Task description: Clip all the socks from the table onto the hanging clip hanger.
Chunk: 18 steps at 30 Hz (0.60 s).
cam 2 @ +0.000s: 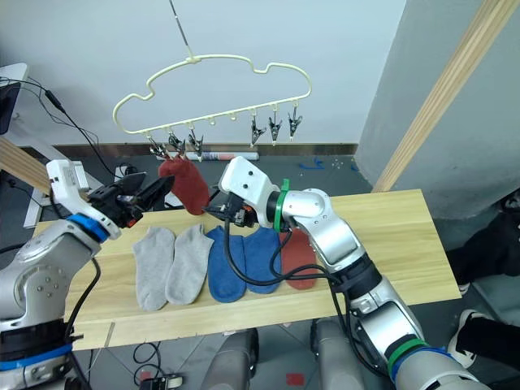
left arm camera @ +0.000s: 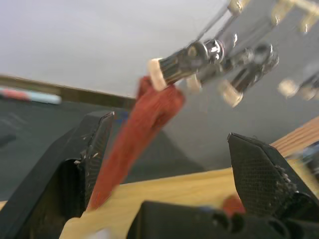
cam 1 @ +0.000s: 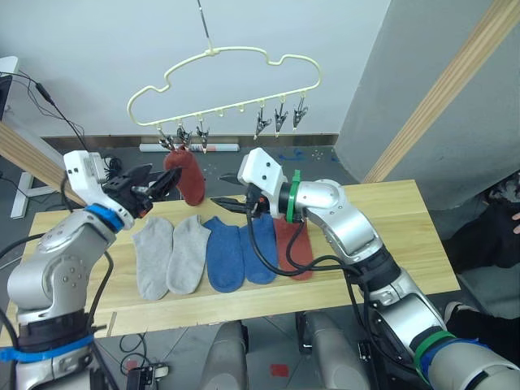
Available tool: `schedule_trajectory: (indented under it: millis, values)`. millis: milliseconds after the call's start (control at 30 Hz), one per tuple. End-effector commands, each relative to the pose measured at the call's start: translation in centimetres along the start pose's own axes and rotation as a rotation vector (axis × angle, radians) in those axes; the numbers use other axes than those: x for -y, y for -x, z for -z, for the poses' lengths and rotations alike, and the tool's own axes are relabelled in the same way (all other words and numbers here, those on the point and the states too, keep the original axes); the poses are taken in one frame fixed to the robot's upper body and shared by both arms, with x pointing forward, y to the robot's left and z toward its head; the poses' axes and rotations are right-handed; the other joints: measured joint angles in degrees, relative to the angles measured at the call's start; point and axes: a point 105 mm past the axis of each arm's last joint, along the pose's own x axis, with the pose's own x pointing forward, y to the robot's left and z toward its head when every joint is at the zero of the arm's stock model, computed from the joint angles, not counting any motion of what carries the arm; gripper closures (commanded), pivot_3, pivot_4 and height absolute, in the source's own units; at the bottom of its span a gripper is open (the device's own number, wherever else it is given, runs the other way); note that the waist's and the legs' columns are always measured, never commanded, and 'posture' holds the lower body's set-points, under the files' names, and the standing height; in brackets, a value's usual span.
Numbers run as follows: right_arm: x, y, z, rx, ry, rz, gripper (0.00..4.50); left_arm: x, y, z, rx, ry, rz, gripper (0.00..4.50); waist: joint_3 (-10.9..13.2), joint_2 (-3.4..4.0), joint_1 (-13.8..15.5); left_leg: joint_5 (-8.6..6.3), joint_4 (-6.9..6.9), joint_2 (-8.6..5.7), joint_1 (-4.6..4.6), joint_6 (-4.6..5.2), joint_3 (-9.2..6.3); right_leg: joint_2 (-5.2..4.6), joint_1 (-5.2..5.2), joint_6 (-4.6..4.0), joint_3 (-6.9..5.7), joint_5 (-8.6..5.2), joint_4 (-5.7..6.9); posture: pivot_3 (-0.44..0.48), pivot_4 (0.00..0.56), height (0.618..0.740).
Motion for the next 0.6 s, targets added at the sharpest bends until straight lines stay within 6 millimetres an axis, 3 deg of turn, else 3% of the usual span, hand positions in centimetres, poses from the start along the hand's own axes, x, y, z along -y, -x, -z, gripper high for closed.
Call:
schedule_trajectory:
  millis: [33,333,567,600]
  values:
    - [0.3,1.8,-2.2,0.074,0.018,0.019,2.21,2.0,0.4,-1.1,0.07,-0.185,0.047,0.34,0.0,0.01,0.09,0.0,-0.01,-0.01,0.0,-0.01,0.0,-0.02,0.01,0.0,0.0,0.0,-0.02,0.022,0.338,0.74]
    - [1.6,6.6,-3.4,0.1,-0.014,0.115,2.21,4.6,-1.0,-1.4,0.267,-0.337,-0.08,0.34,0.01,0.0,0.22,0.0,0.1,-0.04,0.0,0.01,0.0,-0.02,0.08,0.01,0.02,0.0,0.02,-0.008,0.354,0.74]
    - [2.4,8.4,-3.5,0.093,-0.053,0.176,2.21,4.4,-2.7,-1.4,0.344,-0.343,-0.173,0.34,0.01,0.0,-0.23,-0.01,0.17,-0.02,0.03,0.04,0.04,0.02,0.09,0.02,0.06,0.01,0.12,-0.033,0.359,0.74]
    - [2.4,8.5,-3.5,0.09,-0.056,0.182,2.21,4.4,-2.9,-1.4,0.351,-0.345,-0.177,0.75,0.01,0.01,-0.25,-0.01,0.17,-0.02,0.03,0.04,0.05,0.02,0.08,0.02,0.06,0.01,0.12,-0.033,0.359,0.74]
